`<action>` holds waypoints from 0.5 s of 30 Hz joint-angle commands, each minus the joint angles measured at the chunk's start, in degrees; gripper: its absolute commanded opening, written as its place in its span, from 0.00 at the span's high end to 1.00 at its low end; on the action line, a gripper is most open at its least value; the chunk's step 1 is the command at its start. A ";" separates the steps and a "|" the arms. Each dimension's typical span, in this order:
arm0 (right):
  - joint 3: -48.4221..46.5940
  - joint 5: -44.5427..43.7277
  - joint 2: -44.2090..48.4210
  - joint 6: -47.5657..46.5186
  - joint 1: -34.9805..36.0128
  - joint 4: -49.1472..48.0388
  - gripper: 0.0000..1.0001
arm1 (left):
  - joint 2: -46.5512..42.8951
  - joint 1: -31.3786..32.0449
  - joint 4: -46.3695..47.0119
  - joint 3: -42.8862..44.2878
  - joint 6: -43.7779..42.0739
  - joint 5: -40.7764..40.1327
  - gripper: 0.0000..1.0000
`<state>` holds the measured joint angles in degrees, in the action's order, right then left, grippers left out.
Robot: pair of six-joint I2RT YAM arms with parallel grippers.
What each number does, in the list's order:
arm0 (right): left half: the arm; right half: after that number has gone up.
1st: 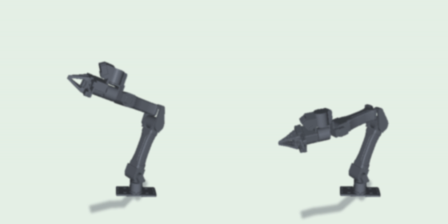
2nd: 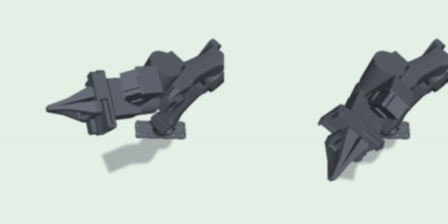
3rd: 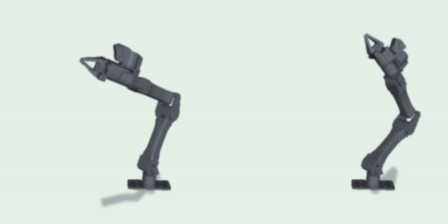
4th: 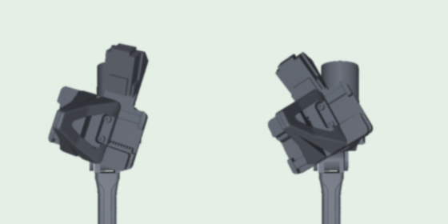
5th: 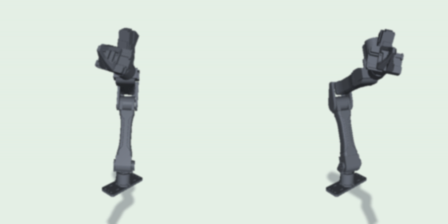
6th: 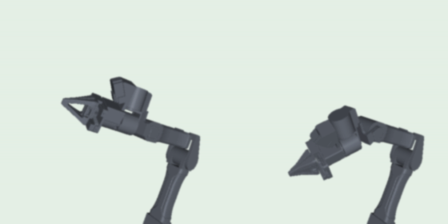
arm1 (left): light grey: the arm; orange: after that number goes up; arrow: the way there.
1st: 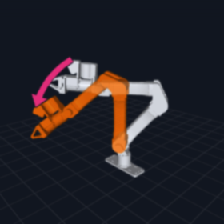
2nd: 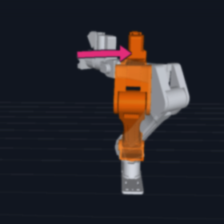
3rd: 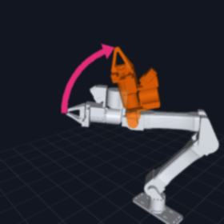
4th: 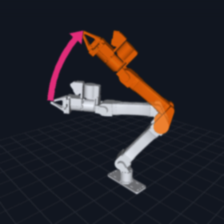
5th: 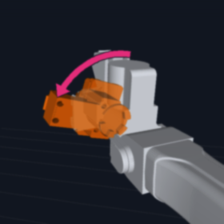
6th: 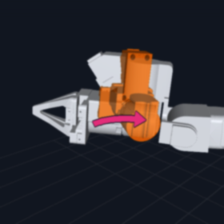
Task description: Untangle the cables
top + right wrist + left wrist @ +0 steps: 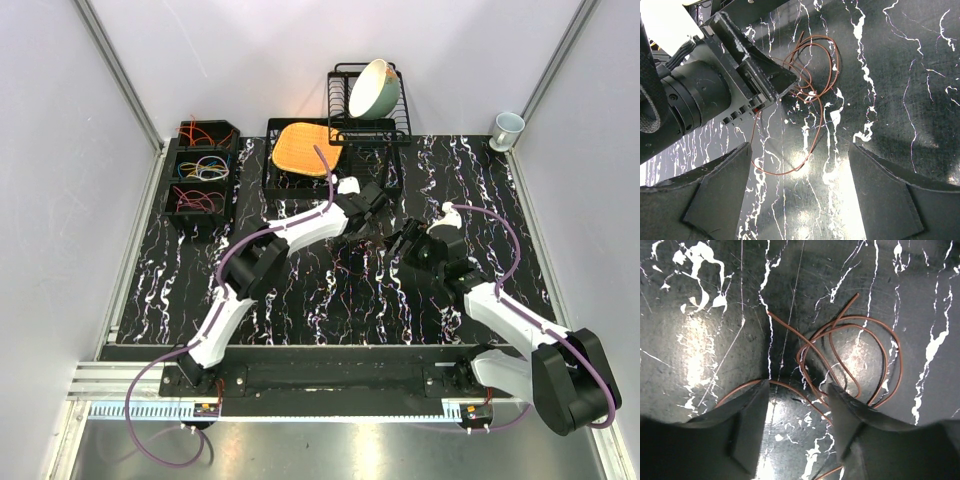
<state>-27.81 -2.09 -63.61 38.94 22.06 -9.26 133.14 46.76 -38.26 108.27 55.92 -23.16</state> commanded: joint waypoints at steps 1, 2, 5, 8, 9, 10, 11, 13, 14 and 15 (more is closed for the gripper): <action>-0.22 -0.55 0.33 0.26 -0.27 -2.79 0.16 | -2.88 -1.06 -0.76 -2.78 -1.25 -3.64 0.48; -0.22 -0.55 0.33 0.26 -0.35 -2.78 0.16 | -3.76 -1.15 -0.76 -4.02 -2.04 -4.87 0.48; -0.31 -0.46 0.07 0.17 -0.27 -2.78 0.16 | -7.71 -1.85 -0.59 -9.73 -4.14 -7.59 0.46; -0.40 -0.37 -0.02 0.17 -0.35 -2.79 0.16 | -12.02 -2.90 0.90 -16.06 -7.39 -9.44 0.42; -0.40 -0.37 -0.11 0.17 -0.27 -2.78 0.16 | -14.20 -3.43 1.17 -17.46 -8.19 -9.80 0.41; -0.49 -0.37 -0.02 0.17 -0.27 -2.78 0.16 | -15.27 -4.74 2.04 -20.00 -9.24 -9.89 0.40; -0.49 -0.29 -0.11 0.09 -0.27 -2.78 0.16 | -16.32 -5.53 2.14 -21.07 -11.25 -9.89 0.40; -0.57 -0.29 -0.19 0.17 -0.27 -2.78 0.15 | -18.96 -7.81 2.92 -23.70 -13.11 -9.72 0.40; -0.58 -0.29 -0.28 0.17 -0.35 -2.78 0.16 | -19.75 -8.35 3.28 -24.24 -15.29 -9.45 0.40; -0.66 -0.20 -0.37 0.09 -0.27 -2.78 0.16 | -21.24 -8.62 3.28 -24.59 -16.19 -9.62 0.39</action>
<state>-27.81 -2.07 -63.72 38.94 22.06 -9.39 118.41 40.84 -37.36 85.45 46.17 -29.50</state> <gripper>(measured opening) 0.842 0.600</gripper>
